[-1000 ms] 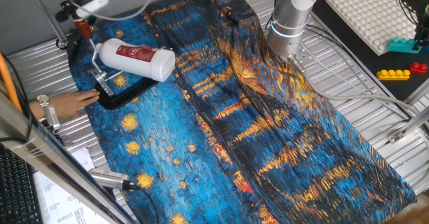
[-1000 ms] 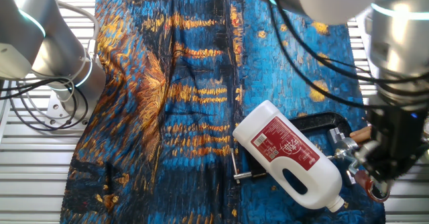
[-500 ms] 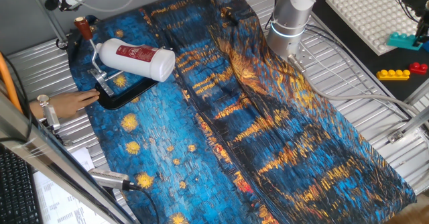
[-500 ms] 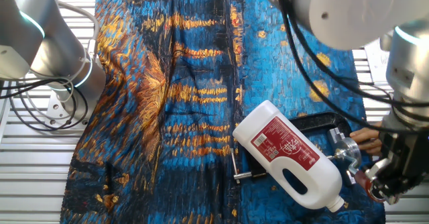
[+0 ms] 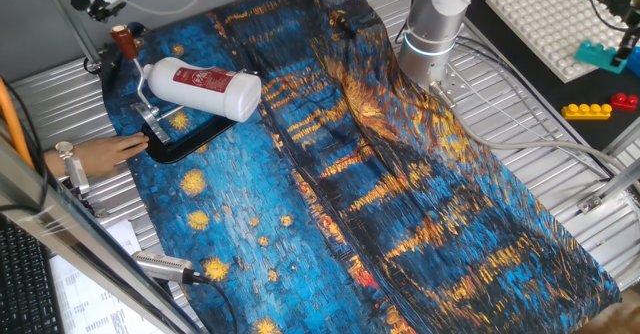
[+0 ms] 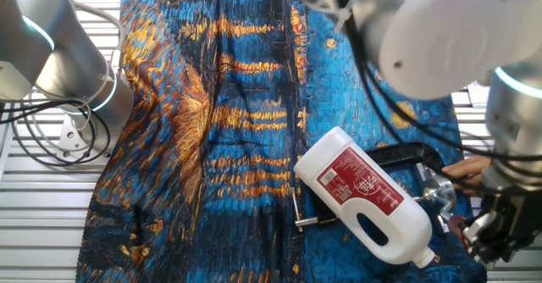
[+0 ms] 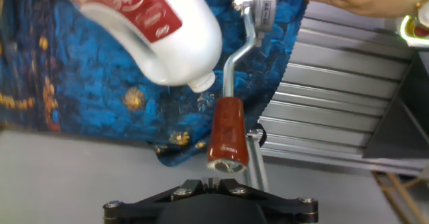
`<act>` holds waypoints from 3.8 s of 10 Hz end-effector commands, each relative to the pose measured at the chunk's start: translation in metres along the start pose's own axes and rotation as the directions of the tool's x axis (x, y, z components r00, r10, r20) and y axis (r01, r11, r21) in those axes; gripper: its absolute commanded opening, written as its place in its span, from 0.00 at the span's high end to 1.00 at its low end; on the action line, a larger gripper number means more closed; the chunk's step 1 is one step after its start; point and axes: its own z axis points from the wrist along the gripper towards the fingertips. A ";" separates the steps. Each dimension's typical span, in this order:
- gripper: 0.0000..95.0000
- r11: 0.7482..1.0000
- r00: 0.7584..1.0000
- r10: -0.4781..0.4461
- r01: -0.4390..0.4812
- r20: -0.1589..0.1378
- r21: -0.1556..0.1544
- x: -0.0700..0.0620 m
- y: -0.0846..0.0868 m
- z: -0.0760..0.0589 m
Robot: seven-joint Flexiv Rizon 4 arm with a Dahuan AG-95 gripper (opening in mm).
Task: Push down the lever
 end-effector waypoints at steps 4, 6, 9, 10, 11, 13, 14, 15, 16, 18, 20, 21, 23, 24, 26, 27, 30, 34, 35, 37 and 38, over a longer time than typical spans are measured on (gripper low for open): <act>0.80 0.999 0.999 -0.024 0.023 0.042 0.026 0.003 -0.001 0.016; 0.80 0.999 0.996 -0.006 0.003 0.094 0.036 0.002 -0.002 0.025; 0.80 0.999 0.992 0.004 -0.009 0.126 0.044 0.002 -0.002 0.028; 0.80 0.999 0.991 0.008 -0.014 0.133 0.044 0.001 -0.003 0.028; 0.80 0.999 0.990 0.018 -0.024 0.142 0.043 -0.001 -0.004 0.028; 0.80 0.998 0.985 0.044 -0.051 0.166 0.039 -0.005 -0.007 0.029; 0.80 0.998 0.983 0.048 -0.056 0.176 0.043 -0.006 -0.007 0.029; 0.80 0.997 0.981 0.052 -0.062 0.187 0.045 -0.006 -0.007 0.029; 0.80 0.997 0.978 0.057 -0.068 0.200 0.045 -0.006 -0.008 0.029; 0.80 0.996 0.973 0.064 -0.075 0.220 0.041 -0.008 -0.009 0.029; 0.80 0.996 0.972 0.068 -0.078 0.225 0.037 -0.008 -0.009 0.029; 0.80 0.997 0.972 0.063 -0.073 0.225 0.038 -0.009 -0.007 0.031; 0.80 0.996 0.969 0.070 -0.080 0.238 0.034 -0.010 -0.002 0.034; 0.80 0.996 0.968 0.071 -0.081 0.240 0.031 -0.011 -0.003 0.033; 0.80 0.996 0.968 0.079 -0.086 0.238 0.023 -0.015 -0.005 0.029; 0.80 0.996 0.968 0.083 -0.090 0.237 0.020 -0.015 -0.006 0.028; 0.80 0.994 0.965 0.104 -0.109 0.242 0.007 -0.016 -0.007 0.027; 0.80 0.993 0.961 0.119 -0.120 0.249 -0.012 -0.020 -0.008 0.020; 0.80 0.992 0.960 0.128 -0.128 0.249 -0.018 -0.021 -0.009 0.018; 0.80 0.990 0.958 0.139 -0.137 0.251 -0.029 -0.026 -0.012 0.013; 0.80 0.990 0.957 0.144 -0.140 0.251 -0.033 -0.027 -0.012 0.012</act>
